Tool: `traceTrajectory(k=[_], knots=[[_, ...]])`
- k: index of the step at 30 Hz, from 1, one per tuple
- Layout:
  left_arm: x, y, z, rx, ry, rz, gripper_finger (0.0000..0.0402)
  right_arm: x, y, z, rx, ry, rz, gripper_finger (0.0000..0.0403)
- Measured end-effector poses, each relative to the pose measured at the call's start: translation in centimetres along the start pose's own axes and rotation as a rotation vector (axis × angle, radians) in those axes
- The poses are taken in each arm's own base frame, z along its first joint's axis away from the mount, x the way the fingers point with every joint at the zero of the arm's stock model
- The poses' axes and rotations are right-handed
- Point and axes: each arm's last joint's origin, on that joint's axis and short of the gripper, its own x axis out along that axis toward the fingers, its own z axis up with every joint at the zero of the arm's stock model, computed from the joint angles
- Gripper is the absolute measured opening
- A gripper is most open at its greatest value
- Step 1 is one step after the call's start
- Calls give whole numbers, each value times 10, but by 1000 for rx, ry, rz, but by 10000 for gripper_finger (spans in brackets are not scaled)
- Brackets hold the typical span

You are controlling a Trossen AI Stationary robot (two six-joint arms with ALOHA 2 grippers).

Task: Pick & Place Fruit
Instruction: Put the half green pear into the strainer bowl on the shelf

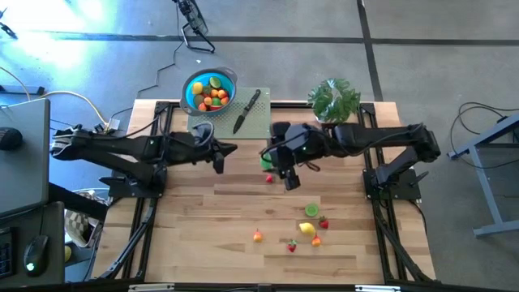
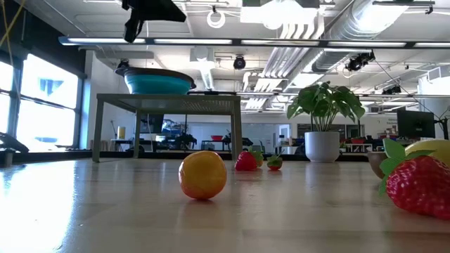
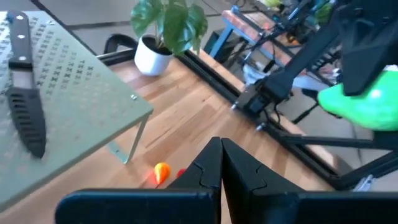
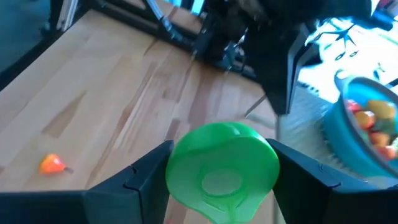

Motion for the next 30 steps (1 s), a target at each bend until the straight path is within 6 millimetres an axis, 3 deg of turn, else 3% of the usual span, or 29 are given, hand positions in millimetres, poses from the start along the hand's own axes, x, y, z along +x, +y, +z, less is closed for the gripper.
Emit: traceTrajectory(k=[7, 12, 21, 26, 30], knots=[[9, 14, 30, -17, -49, -189, 0, -13, -23, 9, 29, -54, -67, 235], [7, 11, 45, 29, -135, -341, 0, -14, -37, 4, 52, -46, -103, 225], [15, 12, 40, 171, -121, -324, 0, -15, -52, -2, 85, -33, -137, 236], [31, 14, 32, 279, -104, -297, 0, -15, -54, -3, 88, -37, -128, 225], [49, 14, 26, 240, -98, -307, 22, -15, -55, -4, 85, -40, -120, 221]])
